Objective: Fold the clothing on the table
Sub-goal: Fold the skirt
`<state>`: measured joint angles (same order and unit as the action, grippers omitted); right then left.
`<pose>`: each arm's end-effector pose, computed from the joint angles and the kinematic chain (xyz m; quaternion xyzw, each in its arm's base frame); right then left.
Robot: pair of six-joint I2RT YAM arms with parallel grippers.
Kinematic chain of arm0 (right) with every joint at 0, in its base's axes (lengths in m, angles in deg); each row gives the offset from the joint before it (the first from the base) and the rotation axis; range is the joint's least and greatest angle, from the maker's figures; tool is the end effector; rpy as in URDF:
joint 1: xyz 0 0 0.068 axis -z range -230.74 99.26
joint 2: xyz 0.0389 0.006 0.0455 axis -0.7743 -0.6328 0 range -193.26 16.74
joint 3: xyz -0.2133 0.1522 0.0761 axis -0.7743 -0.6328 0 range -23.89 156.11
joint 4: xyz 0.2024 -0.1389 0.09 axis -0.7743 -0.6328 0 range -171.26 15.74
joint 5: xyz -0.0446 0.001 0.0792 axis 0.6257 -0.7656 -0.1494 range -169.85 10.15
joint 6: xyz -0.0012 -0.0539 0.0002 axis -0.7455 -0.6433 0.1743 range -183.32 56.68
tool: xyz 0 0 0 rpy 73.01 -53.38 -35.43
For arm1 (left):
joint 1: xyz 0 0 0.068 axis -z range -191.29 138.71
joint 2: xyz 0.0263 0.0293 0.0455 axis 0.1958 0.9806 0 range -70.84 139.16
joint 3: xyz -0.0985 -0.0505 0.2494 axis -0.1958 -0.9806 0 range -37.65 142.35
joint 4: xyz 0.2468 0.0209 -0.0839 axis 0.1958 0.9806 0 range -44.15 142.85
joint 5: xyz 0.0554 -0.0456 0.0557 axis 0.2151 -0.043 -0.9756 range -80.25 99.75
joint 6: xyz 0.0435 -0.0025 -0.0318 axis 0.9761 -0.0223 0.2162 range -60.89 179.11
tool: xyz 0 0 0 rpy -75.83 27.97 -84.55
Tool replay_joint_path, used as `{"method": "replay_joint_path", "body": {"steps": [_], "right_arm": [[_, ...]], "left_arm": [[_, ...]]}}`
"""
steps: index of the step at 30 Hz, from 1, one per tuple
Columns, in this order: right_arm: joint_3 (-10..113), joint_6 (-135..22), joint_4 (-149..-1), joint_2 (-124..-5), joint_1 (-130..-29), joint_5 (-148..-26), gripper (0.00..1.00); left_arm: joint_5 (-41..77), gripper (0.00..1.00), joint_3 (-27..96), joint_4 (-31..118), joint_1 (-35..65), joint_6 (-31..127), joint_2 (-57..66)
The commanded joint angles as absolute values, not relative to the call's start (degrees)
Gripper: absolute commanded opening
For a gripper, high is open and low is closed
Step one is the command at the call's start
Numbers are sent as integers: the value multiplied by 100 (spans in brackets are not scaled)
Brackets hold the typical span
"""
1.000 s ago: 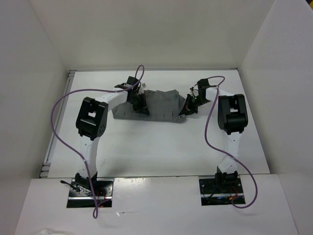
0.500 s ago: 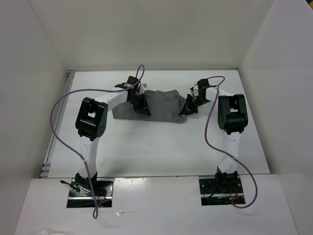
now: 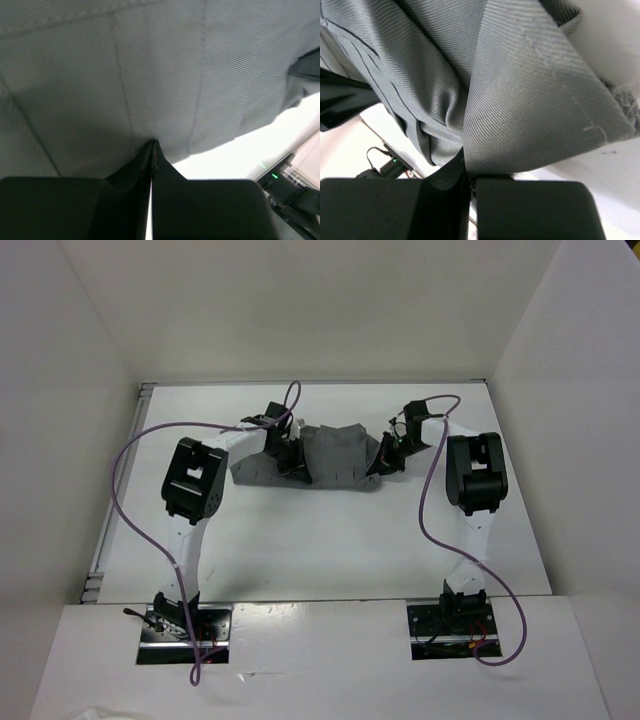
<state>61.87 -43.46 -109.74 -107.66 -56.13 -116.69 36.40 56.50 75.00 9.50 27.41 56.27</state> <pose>0.4222 0.0613 0.1267 0.0751 0.9377 0.3341 0.0595 0.4310 -0.1807 0.1476 -0.0344 0.9454 -0.3044 0.1115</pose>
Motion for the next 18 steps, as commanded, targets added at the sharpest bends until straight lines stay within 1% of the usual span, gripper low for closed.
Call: {"method": "replay_joint_path", "body": {"steps": [1, 2, 10, 11, 15, 18], "right_arm": [[6215, -4416, -11065, -10131, -5645, -11510, 0], [6215, -4355, -11134, -9999, -5706, -11509, 0], [6787, -4197, -11504, -8847, -6436, -11457, 0], [6865, -4196, -11504, -8698, -6558, -11526, 0], [6927, -4144, -11504, -8591, -6761, -11817, 0], [6927, -4144, -11504, -8591, -6762, -11931, 0]], "left_arm": [[3550, 3, 5700, 7600, 1050, 2791, 5985], [3550, 2, 5761, 7600, 1111, 2791, 6090], [3603, 2, 6253, 7662, 1480, 2844, 6503], [3759, 2, 6315, 7662, 1585, 2844, 6583], [4173, 2, 6684, 7662, 1832, 2896, 6688], [4236, 2, 6808, 7714, 1885, 2967, 6619]]}}
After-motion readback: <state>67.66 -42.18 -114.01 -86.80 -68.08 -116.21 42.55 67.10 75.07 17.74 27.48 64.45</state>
